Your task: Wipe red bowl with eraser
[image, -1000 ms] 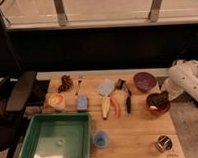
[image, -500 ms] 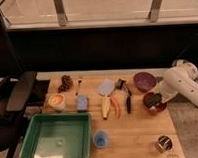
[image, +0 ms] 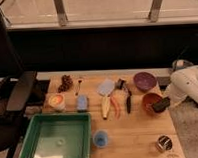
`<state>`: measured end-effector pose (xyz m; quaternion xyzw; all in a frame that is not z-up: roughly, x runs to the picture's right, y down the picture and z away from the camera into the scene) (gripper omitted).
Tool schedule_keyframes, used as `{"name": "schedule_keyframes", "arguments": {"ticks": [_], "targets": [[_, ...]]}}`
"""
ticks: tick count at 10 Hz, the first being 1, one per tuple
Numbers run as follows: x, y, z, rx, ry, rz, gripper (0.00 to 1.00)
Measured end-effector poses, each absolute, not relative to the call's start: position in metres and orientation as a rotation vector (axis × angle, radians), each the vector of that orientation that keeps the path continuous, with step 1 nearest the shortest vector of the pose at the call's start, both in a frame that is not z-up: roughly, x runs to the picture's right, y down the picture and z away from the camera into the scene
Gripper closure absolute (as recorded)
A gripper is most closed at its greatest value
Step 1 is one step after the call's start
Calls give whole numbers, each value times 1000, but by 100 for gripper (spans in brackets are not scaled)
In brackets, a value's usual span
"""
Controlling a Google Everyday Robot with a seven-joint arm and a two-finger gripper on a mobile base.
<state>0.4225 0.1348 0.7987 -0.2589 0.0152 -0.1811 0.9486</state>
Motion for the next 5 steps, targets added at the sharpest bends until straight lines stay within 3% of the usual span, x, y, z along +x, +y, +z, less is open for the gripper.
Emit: {"name": "schedule_keyframes", "arguments": {"ticks": [5], "targets": [[416, 103, 815, -487, 59, -428, 100]]}}
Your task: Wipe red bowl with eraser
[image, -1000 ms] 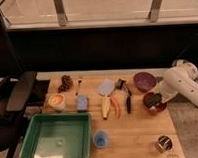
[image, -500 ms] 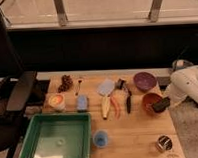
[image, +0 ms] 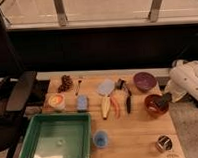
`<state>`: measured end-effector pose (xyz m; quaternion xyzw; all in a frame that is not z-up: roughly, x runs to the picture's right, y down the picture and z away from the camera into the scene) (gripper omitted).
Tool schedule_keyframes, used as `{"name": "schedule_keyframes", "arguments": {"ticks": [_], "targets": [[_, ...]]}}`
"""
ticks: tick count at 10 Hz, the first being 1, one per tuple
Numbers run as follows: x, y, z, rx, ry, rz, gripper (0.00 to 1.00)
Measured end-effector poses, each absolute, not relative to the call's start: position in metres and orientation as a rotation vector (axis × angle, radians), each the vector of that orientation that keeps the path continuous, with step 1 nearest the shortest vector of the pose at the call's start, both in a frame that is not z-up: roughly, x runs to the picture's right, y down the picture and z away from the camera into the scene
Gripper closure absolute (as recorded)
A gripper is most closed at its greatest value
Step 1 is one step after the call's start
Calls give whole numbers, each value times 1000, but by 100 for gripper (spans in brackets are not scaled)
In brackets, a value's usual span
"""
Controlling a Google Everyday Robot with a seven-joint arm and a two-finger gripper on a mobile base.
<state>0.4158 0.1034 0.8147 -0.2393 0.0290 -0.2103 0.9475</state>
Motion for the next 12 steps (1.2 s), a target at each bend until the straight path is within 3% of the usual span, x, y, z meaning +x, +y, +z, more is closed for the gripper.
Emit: {"name": "schedule_keyframes", "arguments": {"ticks": [5, 9, 12], "targets": [[369, 104, 822, -473, -22, -485, 100], [376, 138, 804, -530, -46, -471, 100], [403, 138, 799, -555, 10, -457, 100]]}}
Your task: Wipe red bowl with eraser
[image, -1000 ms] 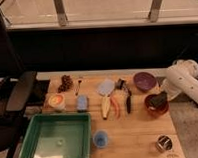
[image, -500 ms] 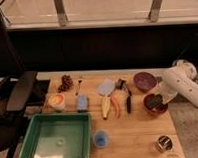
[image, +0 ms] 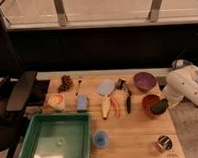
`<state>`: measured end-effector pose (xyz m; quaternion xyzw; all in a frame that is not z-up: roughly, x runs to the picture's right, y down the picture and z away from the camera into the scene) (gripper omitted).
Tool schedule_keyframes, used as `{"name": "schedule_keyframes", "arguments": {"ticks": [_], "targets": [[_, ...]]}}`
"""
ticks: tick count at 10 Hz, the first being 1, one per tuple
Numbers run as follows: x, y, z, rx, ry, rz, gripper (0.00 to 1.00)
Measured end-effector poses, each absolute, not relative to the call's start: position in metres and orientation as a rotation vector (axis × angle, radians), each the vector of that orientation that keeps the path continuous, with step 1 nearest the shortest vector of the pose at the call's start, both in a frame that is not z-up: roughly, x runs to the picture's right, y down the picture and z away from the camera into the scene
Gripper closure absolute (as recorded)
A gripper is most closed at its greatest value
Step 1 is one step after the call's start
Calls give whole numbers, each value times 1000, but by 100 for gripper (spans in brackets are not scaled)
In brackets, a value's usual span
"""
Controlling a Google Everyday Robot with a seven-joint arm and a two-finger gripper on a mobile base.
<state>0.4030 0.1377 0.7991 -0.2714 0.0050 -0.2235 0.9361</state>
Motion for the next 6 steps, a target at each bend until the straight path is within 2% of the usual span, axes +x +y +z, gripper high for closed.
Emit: {"name": "schedule_keyframes", "arguments": {"ticks": [6], "targets": [[382, 91, 823, -483, 22, -514, 100]]}}
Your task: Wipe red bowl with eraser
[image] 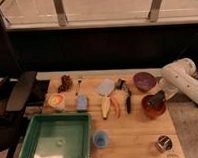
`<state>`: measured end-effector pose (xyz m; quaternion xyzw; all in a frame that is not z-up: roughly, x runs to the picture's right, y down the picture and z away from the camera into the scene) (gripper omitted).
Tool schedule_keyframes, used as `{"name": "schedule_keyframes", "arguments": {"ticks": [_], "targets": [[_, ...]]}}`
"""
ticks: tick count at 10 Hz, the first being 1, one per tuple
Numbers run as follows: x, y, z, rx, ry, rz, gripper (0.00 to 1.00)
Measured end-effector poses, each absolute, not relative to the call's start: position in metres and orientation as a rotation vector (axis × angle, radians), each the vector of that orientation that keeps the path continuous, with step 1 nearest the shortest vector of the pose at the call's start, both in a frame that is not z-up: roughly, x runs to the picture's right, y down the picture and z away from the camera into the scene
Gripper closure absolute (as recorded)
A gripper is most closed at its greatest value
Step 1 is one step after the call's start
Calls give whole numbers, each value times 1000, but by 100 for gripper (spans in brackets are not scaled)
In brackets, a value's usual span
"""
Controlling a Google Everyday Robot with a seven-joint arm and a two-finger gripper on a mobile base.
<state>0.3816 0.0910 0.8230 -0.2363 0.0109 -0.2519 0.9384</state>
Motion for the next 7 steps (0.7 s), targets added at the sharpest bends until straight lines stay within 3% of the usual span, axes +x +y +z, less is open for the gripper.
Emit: {"name": "schedule_keyframes", "arguments": {"ticks": [7], "targets": [[378, 136, 793, -537, -4, -503, 97]]}}
